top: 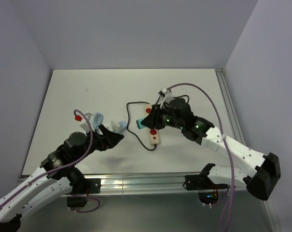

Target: Insert the plug

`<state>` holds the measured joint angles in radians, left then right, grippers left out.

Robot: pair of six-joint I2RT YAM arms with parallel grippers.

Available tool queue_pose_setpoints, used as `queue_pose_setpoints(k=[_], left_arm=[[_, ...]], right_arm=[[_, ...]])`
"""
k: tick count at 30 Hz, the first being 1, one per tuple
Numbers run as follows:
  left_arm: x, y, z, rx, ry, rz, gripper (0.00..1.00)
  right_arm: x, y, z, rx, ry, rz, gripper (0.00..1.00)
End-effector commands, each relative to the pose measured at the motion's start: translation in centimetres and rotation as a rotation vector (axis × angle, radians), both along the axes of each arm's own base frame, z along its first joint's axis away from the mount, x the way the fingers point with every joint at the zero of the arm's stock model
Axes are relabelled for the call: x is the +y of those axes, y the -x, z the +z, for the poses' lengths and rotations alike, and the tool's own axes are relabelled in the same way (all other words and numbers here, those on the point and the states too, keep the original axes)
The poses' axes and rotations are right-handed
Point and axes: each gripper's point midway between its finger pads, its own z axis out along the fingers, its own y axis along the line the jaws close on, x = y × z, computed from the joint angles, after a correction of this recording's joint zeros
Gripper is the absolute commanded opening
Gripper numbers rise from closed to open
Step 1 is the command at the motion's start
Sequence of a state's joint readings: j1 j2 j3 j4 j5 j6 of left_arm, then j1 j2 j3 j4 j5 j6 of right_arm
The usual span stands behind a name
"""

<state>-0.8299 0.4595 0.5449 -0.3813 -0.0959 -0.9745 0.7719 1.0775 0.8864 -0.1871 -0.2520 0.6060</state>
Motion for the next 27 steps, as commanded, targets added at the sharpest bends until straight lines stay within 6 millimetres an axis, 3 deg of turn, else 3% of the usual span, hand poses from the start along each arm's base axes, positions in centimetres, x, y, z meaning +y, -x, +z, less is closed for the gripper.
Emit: queue_pose_setpoints(k=[1,2,4,5,6,7,8,9,11,12,14,15,22,27], left_arm=[[1.0,-1.3,-0.6,0.028,-0.048,0.094,0.75],[0.4,-1.5,-0.6,0.012,-0.031,0.078,0.67],[-1.0,-1.5,-1.0,0.018,-0.015,0.027,0.52],[-1.7,-1.8,-0.8,0.006,0.011,0.013,0.41],[-2.3,-1.8,-0.8,0.008,0.022,-0.006,0.35],[-2.9,-2.2,-1.6,0.032,0.003,-0.012,0.31],[-3.6,-2.6,-1.2,0.021,0.019,-0.021,0.25],[-4.3,-2.8,-2.1,0.044,-0.002,-0.039,0.24],[-5.2,-3.3,-2.2,0.042,-0.002,-0.054,0.21],[-5.7,-3.6,-2.1,0.035,0.003,-0.061,0.20],[-6.7,-4.2,-3.1,0.048,-0.015,-0.080,0.19],[-7.1,-4.6,-3.8,0.059,-0.026,-0.080,0.19],[-8.4,-5.8,-7.1,0.101,-0.060,-0.077,0.23],[-9.7,-6.1,-9.3,0.138,-0.077,-0.111,0.22]], right_arm=[[-3.9,-4.7,-3.4,0.020,0.286,-0.241,0.00],[-4.1,-5.8,-2.9,0.008,0.312,-0.278,0.00],[-5.4,-7.6,-5.6,0.034,0.460,-0.360,0.00],[-5.4,-8.6,-5.2,0.027,0.477,-0.390,0.00],[-5.7,-9.5,-6.7,0.047,0.534,-0.434,0.00],[-5.8,-9.9,-7.2,0.062,0.559,-0.444,0.00],[-5.6,-10.6,-6.9,0.060,0.558,-0.456,0.00],[-5.7,-11.3,-8.2,0.072,0.599,-0.464,0.00],[-5.2,-12.5,-8.0,0.066,0.610,-0.473,0.00],[-5.2,-13.0,-9.1,0.078,0.646,-0.467,0.00],[-4.7,-14.0,-8.8,0.072,0.653,-0.470,0.00],[-4.9,-14.4,-9.8,0.091,0.682,-0.468,0.00],[-4.4,-17.4,-9.9,0.090,0.664,-0.427,0.00],[-5.0,-18.8,-11.1,0.092,0.702,-0.369,0.00]])
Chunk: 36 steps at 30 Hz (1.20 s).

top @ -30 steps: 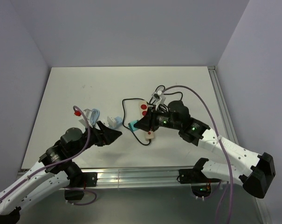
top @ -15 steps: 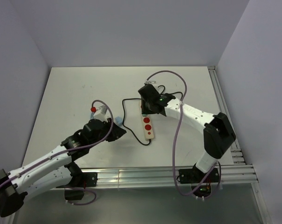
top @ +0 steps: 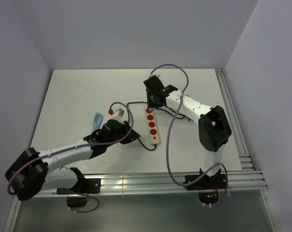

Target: Insert the plug

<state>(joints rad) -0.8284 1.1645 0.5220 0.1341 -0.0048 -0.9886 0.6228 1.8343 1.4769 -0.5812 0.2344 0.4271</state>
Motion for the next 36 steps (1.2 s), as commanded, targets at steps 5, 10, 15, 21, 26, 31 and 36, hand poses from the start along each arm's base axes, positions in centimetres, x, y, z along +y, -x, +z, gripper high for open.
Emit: queue_pose_setpoints(k=[5,10,15,21,26,31,36], left_arm=[[-2.2,-1.1,-0.9,-0.022,0.063,-0.037,0.21],[-3.1,-0.8,-3.1,0.023,0.056,-0.066,0.18],[-3.1,-1.0,-4.0,0.028,0.045,-0.062,0.18],[-2.9,-1.0,-4.8,0.036,0.032,-0.058,0.18],[-3.2,-1.0,-5.1,0.044,0.040,-0.066,0.18],[-3.2,-1.0,-5.2,0.044,0.038,-0.065,0.18],[-3.2,-1.0,-5.1,0.042,0.034,-0.071,0.18]], right_arm=[[0.1,-2.8,-0.1,-0.003,-0.001,0.083,0.00],[0.5,-3.3,-0.2,-0.003,-0.021,0.112,0.00],[0.5,-3.6,-0.3,-0.016,-0.012,0.116,0.00],[0.4,-3.2,0.5,-0.036,-0.040,0.111,0.00],[0.6,-3.1,1.0,-0.045,-0.052,0.117,0.00],[0.9,-2.8,0.1,-0.011,-0.065,0.115,0.00],[0.7,-2.0,-1.0,0.032,-0.065,0.097,0.00]])
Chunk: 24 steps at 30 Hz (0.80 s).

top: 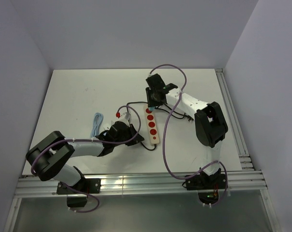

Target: Insert the plug

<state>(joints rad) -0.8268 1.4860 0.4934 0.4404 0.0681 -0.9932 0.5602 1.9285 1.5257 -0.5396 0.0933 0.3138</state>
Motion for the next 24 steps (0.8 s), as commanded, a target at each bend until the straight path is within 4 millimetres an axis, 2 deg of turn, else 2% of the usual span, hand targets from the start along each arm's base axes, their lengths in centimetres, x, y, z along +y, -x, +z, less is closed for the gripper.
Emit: queue_pose_setpoints(k=[1,9,14,17,24], left_arm=[[-0.5,-0.3,0.9,-0.017,0.036,-0.009,0.18],[-0.6,-0.7,1.2,-0.021,0.039,-0.013,0.18],[-0.7,-0.7,1.0,-0.019,0.036,-0.015,0.18],[-0.8,-0.7,1.0,-0.016,0.040,-0.018,0.18],[-0.7,-0.6,1.0,-0.016,0.040,-0.019,0.18]], right_arm=[[0.3,0.2,1.1,-0.015,-0.041,-0.015,0.00],[-0.4,0.7,1.0,-0.009,-0.038,-0.053,0.00],[-0.4,0.0,4.2,-0.122,-0.065,-0.054,0.00],[-0.5,0.0,5.2,-0.137,-0.073,-0.059,0.00],[0.0,0.2,3.4,-0.063,-0.050,-0.052,0.00]])
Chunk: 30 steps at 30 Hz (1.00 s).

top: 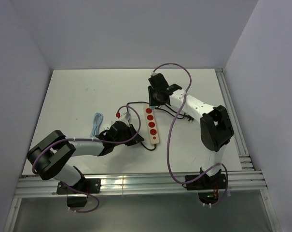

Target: Insert the plug

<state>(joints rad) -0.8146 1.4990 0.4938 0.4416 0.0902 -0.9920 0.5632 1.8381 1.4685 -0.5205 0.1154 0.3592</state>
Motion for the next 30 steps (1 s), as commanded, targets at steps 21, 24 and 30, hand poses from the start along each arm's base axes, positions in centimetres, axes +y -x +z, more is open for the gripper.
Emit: queue_pose_setpoints(k=[21,24,30], left_arm=[[-0.9,-0.5,1.5,-0.029,0.051,-0.016,0.19],[-0.8,-0.6,1.5,-0.031,0.049,-0.010,0.21],[-1.0,-0.7,1.4,-0.031,0.052,-0.014,0.31]], right_arm=[[1.3,-1.1,-1.7,0.036,-0.004,0.001,0.00],[1.2,-0.9,-2.2,0.051,0.002,-0.003,0.00],[1.2,-0.4,-3.4,0.102,0.039,0.014,0.00]])
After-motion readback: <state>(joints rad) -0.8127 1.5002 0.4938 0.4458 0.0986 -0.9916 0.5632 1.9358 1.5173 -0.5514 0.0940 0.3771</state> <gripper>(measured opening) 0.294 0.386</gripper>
